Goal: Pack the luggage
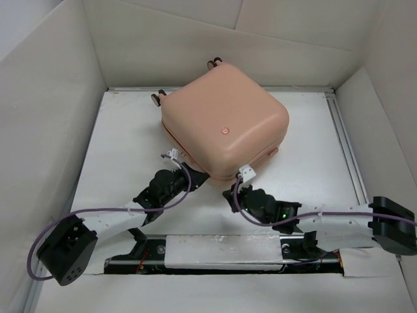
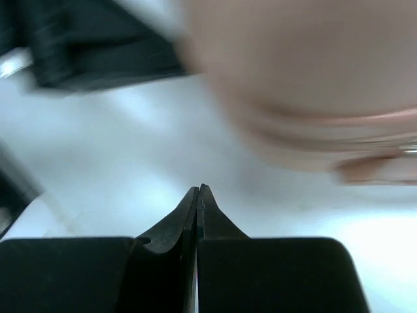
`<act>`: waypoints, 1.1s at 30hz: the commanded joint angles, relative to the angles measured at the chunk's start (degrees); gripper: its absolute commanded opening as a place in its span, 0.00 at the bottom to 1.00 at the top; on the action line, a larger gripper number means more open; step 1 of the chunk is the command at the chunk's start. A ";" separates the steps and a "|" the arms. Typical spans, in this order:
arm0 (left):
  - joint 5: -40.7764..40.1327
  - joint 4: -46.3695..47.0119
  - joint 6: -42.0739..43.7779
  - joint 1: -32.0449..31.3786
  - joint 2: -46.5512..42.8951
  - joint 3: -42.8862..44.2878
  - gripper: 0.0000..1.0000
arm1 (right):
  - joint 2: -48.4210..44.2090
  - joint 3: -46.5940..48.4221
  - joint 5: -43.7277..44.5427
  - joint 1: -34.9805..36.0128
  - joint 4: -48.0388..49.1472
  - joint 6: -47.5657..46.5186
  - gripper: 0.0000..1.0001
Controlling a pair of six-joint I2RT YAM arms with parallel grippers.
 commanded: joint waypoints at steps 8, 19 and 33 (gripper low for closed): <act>-0.41 4.60 -0.99 0.06 6.12 3.93 0.04 | 11.97 19.64 -3.75 21.00 -5.95 0.54 0.00; -1.64 -1.28 0.15 0.06 -1.44 1.12 0.04 | -8.84 1.29 8.16 2.30 -12.77 3.62 0.42; -1.12 -0.76 0.15 0.06 -1.44 0.59 0.04 | -6.50 1.64 -1.15 -18.18 -8.20 -8.51 0.44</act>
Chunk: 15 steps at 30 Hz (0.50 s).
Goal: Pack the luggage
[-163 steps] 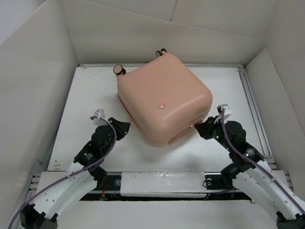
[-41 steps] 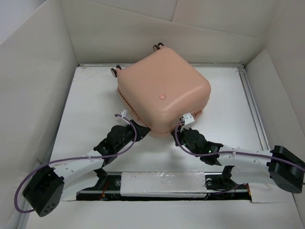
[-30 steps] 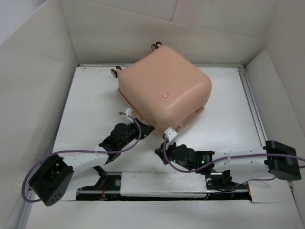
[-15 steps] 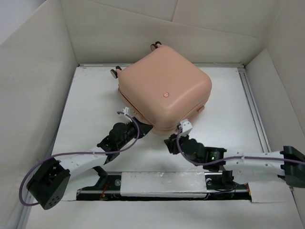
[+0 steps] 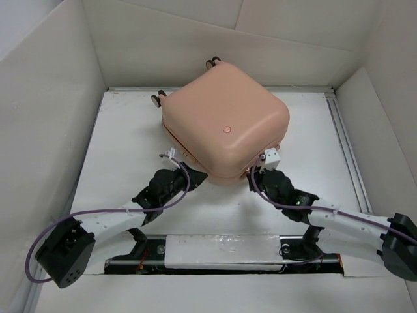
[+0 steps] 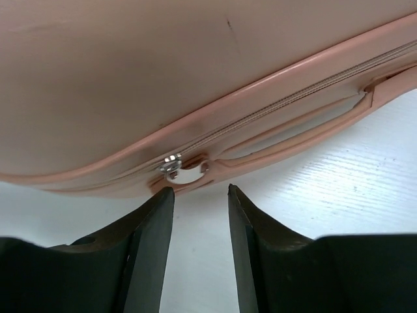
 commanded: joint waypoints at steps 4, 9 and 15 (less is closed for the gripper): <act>-0.07 0.70 1.47 0.15 -0.85 -0.35 0.04 | 4.73 2.95 -8.81 -4.32 7.53 -7.26 0.39; -0.07 0.70 1.99 0.15 -1.37 0.17 0.04 | 5.27 2.43 -11.98 -5.55 11.75 -10.52 0.38; -0.07 0.70 1.99 0.15 -0.85 0.18 0.04 | 5.79 2.43 -12.68 -6.70 14.74 -13.33 0.40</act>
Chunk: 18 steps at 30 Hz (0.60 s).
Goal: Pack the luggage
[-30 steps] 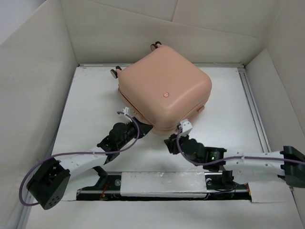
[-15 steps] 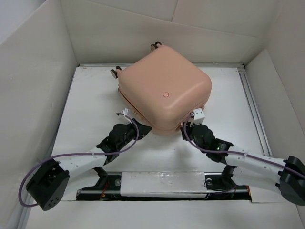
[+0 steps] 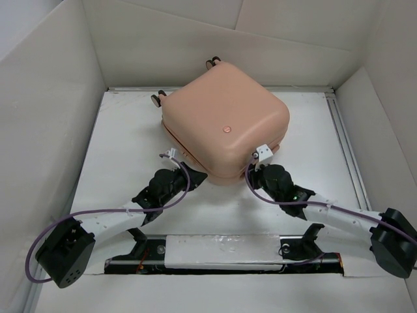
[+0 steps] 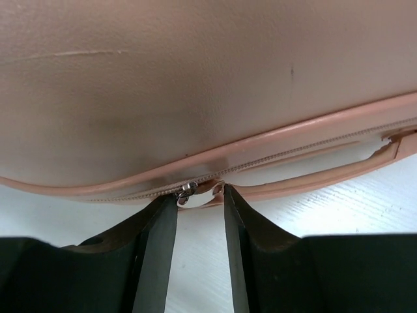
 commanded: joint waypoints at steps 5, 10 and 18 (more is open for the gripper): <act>0.46 0.94 1.05 0.15 -0.30 0.24 0.04 | 1.54 2.65 -3.67 -2.88 10.73 -4.19 0.25; 1.07 2.08 1.05 0.15 0.84 0.24 0.03 | -0.92 -0.86 -3.40 -3.41 17.85 -4.80 0.00; 0.55 5.68 1.05 -1.70 5.23 2.87 0.00 | -8.03 -2.71 -6.74 5.35 8.56 1.69 0.00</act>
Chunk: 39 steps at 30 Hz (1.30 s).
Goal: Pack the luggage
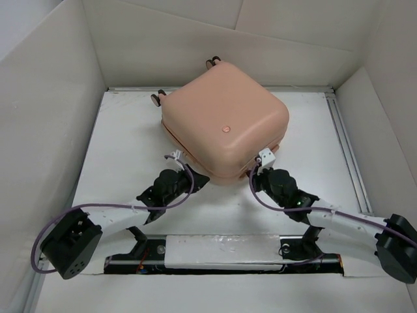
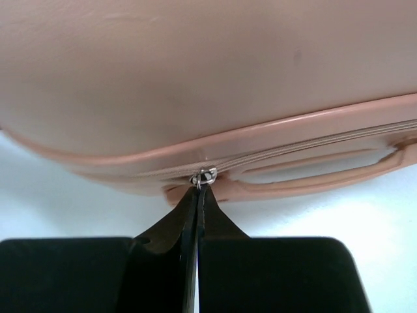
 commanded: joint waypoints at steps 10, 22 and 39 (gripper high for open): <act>1.00 11.42 -1.67 -0.45 8.73 5.63 0.00 | -2.12 9.01 -9.88 19.74 -9.87 12.13 0.00; 4.35 16.88 -4.22 0.77 13.22 5.63 0.00 | 18.63 24.74 -0.78 24.31 -1.87 15.11 0.00; 4.89 -2.13 2.71 12.36 -7.65 -1.75 0.46 | 1.73 14.67 11.62 24.85 -4.21 22.41 0.67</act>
